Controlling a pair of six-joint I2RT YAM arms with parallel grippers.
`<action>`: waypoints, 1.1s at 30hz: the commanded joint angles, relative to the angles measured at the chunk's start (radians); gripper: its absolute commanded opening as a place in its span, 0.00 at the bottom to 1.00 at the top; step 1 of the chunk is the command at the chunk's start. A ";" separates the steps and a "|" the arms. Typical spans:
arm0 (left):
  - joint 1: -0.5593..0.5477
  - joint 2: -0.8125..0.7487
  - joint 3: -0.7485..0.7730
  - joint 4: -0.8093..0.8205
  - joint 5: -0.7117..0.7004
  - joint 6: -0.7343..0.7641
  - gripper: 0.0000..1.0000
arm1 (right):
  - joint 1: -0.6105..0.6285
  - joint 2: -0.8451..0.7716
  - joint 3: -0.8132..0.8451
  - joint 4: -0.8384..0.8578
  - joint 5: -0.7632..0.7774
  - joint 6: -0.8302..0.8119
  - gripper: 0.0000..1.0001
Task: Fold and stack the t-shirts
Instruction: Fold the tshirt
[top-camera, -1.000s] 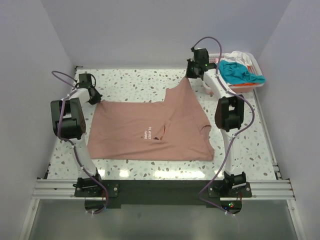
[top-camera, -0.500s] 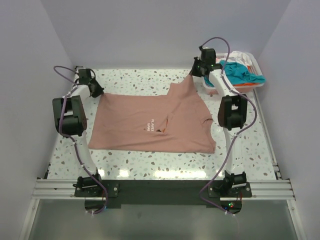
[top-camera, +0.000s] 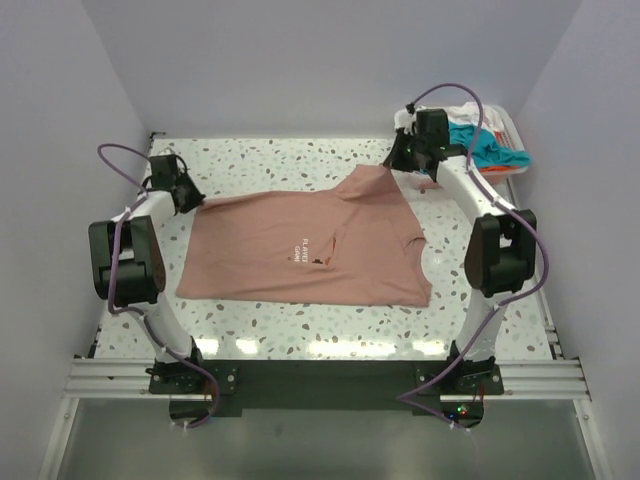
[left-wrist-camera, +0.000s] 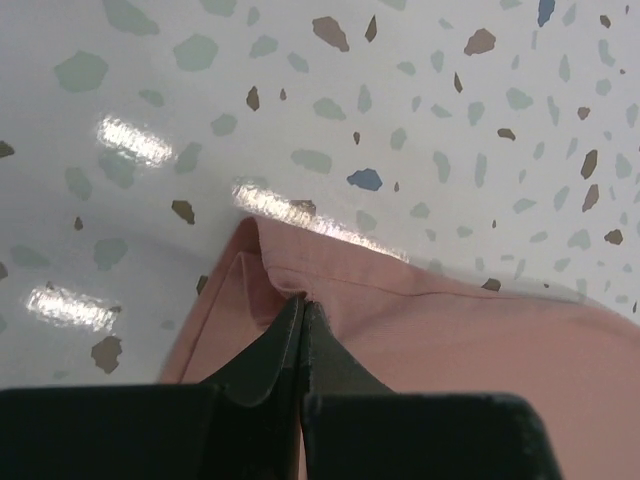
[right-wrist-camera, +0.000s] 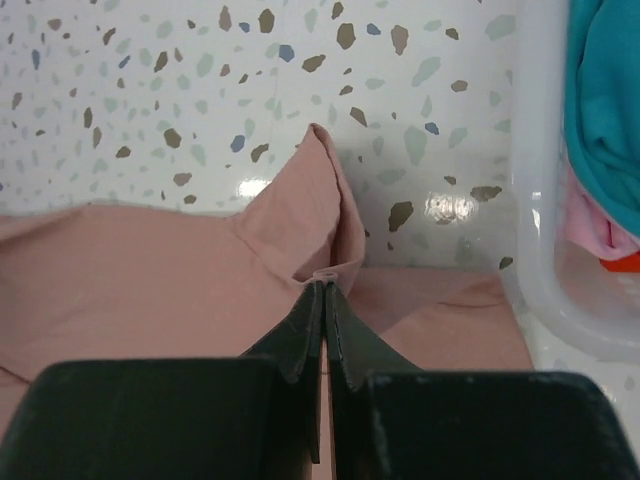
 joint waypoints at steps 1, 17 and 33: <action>0.010 -0.082 -0.056 0.021 -0.053 0.051 0.00 | 0.009 -0.129 -0.091 0.041 -0.024 -0.021 0.00; 0.010 -0.345 -0.311 -0.021 -0.182 0.073 0.00 | 0.029 -0.606 -0.583 -0.031 -0.004 -0.001 0.00; 0.042 -0.477 -0.460 -0.036 -0.178 0.070 0.00 | 0.032 -0.809 -0.769 -0.135 0.068 0.005 0.00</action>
